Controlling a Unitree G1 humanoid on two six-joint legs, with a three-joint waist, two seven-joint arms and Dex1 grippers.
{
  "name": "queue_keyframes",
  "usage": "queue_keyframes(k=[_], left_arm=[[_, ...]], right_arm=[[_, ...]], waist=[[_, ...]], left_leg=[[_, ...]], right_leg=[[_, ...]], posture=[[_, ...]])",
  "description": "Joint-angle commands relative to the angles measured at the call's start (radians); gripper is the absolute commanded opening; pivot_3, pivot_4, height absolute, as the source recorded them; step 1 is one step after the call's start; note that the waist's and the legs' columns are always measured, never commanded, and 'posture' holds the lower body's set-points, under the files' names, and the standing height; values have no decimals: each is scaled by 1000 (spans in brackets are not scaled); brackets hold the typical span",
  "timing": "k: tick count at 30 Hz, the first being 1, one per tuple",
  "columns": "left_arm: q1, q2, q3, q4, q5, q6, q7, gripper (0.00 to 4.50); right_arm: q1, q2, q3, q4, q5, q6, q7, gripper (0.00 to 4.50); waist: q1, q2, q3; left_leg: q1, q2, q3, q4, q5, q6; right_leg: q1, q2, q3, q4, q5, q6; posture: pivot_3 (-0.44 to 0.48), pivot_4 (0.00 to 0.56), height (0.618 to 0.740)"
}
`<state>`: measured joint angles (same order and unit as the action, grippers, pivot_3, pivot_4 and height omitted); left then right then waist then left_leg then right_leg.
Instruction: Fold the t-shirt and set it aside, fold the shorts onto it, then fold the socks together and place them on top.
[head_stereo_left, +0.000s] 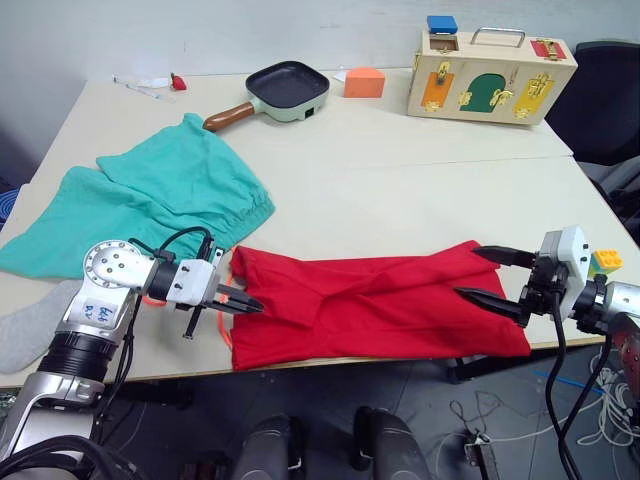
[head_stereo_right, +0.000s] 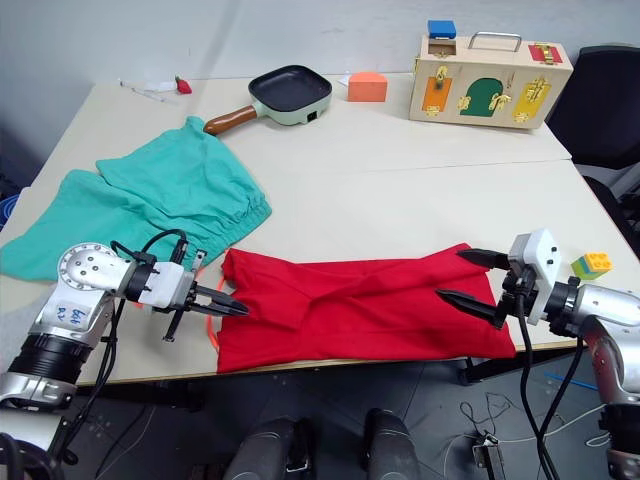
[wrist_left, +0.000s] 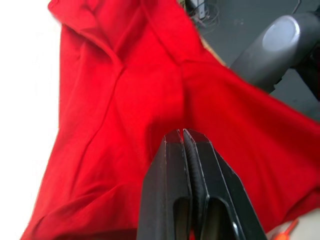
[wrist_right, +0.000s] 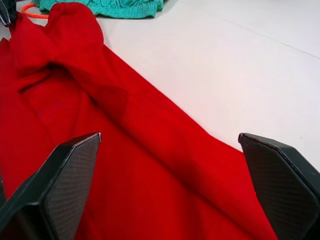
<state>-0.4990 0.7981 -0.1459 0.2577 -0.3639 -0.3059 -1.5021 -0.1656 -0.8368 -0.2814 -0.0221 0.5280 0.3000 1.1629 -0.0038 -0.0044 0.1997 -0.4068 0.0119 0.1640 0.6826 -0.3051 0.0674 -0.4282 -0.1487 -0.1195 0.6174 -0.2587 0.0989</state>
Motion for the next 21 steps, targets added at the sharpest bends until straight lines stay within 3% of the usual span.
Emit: queue_keyframes(k=[1, 5, 6, 11, 16, 21], left_arm=[[35, 34, 9, -80, -34, 21, -85, 15], [88, 73, -4, -139, -44, 164, -45, 15], [99, 84, -3, -164, -54, 236, -20, 216], [156, 121, 51, -260, -117, 452, 27, 1549], [190, 112, 167, -302, -259, 675, 98, 3056], [189, 14, 257, -330, -323, 739, 226, 3056]], right_arm=[[1, -23, -29, 13, -7, -23, 5, 4500], [-32, -41, -19, 84, -46, -33, -3, 4500], [-47, -49, -18, 107, -48, -23, 0, 4500], [-173, -116, 33, 260, -74, -1, 102, 4500], [-456, -127, 183, 627, -232, -44, 163, 4500], [-727, -55, 298, 990, -372, -97, 193, 4500]], waist=[[0, 0, 0], [-1, 0, 0], [-2, 0, 0], [-5, 0, 0], [-26, 1, 1], [-32, 2, 1]], left_leg=[[0, 0, 0, 0, 0, 0], [0, 0, 0, 0, 0, 0], [0, 0, 0, 0, 0, 0], [0, 1, 0, 0, 0, 1], [0, 1, 0, 0, -1, 0], [0, 1, 1, -1, -1, -1]], right_leg=[[0, 0, 0, 0, 0, 0], [0, 1, 0, 0, 0, 0], [0, 1, 0, 0, 0, 0], [0, 1, 0, 0, 0, 0], [0, 1, 0, -1, -1, -1], [-1, 1, 0, 0, -1, -2]], posture=[[0, 150, 740], [0, 150, 740], [0, 150, 740], [0, 150, 740], [0, 150, 740], [0, 150, 740]])
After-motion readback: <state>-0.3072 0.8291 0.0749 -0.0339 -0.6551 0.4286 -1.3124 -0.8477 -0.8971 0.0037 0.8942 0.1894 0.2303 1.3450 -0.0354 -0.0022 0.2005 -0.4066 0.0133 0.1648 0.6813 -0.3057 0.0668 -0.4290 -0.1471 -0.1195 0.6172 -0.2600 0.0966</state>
